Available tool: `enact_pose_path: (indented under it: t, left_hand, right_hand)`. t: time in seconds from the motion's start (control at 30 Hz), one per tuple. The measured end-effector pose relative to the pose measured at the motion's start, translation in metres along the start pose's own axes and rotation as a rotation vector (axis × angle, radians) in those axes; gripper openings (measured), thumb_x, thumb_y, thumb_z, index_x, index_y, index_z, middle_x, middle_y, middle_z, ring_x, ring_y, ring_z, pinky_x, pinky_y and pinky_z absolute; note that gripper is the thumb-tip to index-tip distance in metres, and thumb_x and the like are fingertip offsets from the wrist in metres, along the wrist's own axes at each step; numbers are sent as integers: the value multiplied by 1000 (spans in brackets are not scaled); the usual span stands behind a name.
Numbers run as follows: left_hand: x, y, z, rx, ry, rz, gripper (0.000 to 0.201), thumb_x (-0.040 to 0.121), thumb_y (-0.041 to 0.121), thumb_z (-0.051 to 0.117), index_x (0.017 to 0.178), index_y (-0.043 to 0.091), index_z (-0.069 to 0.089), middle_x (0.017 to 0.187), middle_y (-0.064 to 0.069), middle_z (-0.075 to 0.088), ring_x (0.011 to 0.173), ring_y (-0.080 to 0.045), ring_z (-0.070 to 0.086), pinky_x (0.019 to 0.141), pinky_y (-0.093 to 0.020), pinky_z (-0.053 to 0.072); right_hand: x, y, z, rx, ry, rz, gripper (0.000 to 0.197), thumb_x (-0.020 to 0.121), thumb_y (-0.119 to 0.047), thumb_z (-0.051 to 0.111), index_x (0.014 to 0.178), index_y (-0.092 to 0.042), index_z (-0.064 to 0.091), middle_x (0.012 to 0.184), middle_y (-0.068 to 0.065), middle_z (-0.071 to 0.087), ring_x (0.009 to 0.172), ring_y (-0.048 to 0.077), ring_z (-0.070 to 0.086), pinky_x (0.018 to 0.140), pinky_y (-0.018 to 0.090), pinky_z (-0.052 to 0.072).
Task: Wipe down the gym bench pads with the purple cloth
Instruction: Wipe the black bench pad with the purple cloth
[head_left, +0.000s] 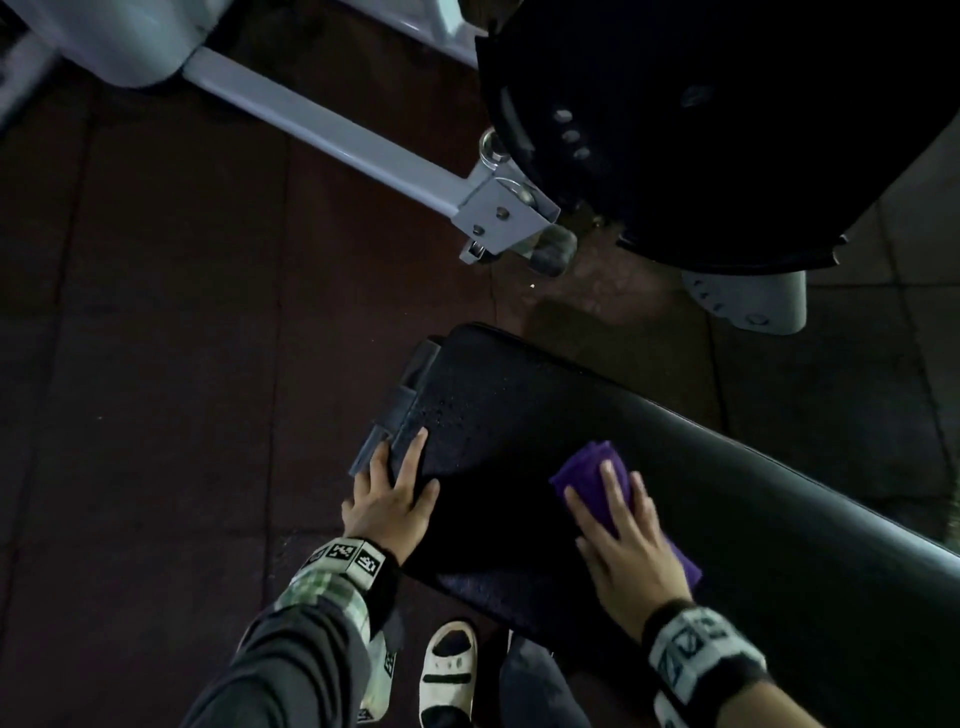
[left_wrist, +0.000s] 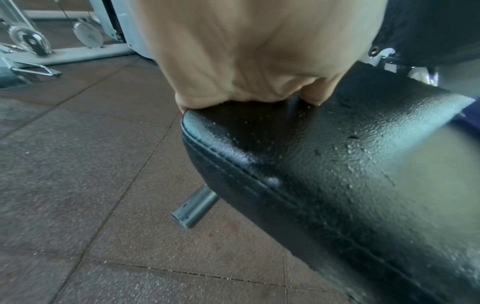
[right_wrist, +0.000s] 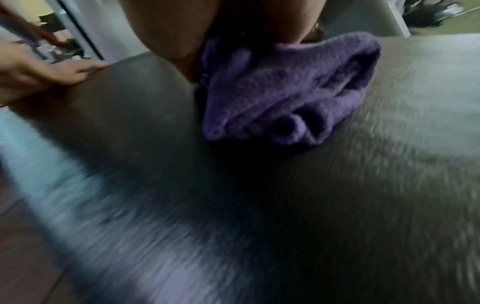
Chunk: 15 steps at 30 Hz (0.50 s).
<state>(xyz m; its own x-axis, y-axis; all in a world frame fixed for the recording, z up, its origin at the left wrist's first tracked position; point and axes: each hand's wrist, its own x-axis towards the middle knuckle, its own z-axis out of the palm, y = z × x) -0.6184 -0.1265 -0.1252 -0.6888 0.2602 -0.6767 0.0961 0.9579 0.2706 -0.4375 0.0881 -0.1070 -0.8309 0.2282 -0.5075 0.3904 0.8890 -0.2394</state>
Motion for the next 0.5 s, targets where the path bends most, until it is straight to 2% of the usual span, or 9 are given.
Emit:
enact_pose_path:
  t: [0.03, 0.13, 0.2, 0.23, 0.3, 0.33, 0.37, 0.43, 0.5]
  left_hand:
    - [1, 0, 0, -2, -3, -1, 65, 96, 56, 32, 137, 62, -18, 159, 4, 1, 141, -25, 16, 111, -53, 25]
    - [0, 2, -1, -2, -14, -9, 65, 97, 54, 34, 140, 59, -14, 159, 3, 0, 142, -25, 14, 111, -54, 24]
    - [-1, 4, -1, 4, -2, -14, 66, 96, 54, 36, 143, 56, -11, 159, 2, 1, 142, -25, 15, 111, -54, 26]
    - [-1, 4, -1, 12, 11, -14, 67, 96, 54, 37, 144, 55, -9, 159, 2, 2, 141, -26, 16, 110, -54, 27]
    - [-1, 5, 0, 19, 32, -16, 68, 96, 54, 38, 144, 53, -9, 159, 2, 4, 140, -25, 18, 109, -53, 29]
    - [-1, 4, 0, 23, 39, -19, 68, 96, 54, 38, 144, 53, -11, 159, 2, 4, 140, -25, 20, 109, -52, 29]
    - [0, 4, 1, 29, 42, -21, 68, 96, 54, 37, 142, 54, -13, 158, 3, 5, 139, -24, 21, 109, -51, 30]
    - [0, 3, 1, 33, 41, -20, 68, 96, 55, 36, 136, 57, -18, 158, 3, 4, 139, -24, 21, 109, -51, 31]
    - [-1, 3, 2, 31, 45, -14, 67, 96, 55, 36, 130, 59, -22, 158, 3, 4, 139, -24, 21, 109, -51, 30]
  right_hand:
    - [-2, -10, 4, -20, -28, -51, 63, 86, -32, 40, 145, -40, 21, 155, 6, 16, 134, 44, 22, 104, 53, 29]
    - [20, -32, 2, -64, -72, -194, 79, 76, -21, 51, 145, -42, 17, 154, 5, 19, 136, 40, 23, 105, 47, 27]
    - [49, -40, -11, -78, -57, -236, 76, 78, -25, 44, 145, -45, 13, 155, 3, 16, 137, 38, 23, 106, 46, 26]
    - [66, -42, -21, -81, -33, -255, 71, 81, -28, 38, 144, -47, 11, 156, 0, 10, 139, 36, 19, 108, 46, 25]
    - [102, -36, -41, -86, -27, -299, 66, 88, -29, 31, 141, -54, 0, 153, -11, -18, 142, 30, -3, 113, 46, 12]
    - [114, -28, -49, -78, -43, -305, 68, 91, -26, 31, 138, -56, -8, 147, -16, -29, 142, 28, -11, 114, 46, 5]
    - [121, -19, -58, -69, -40, -289, 71, 91, -21, 31, 136, -57, -11, 143, -18, -34, 142, 28, -14, 115, 46, 2]
    - [124, 4, -67, -62, 5, -229, 75, 88, -12, 31, 136, -57, -7, 145, -17, -31, 143, 32, -10, 114, 48, 5]
    - [110, 28, -62, -21, -21, -106, 79, 85, -10, 33, 138, -54, -7, 148, -15, -28, 142, 36, -8, 113, 52, 8]
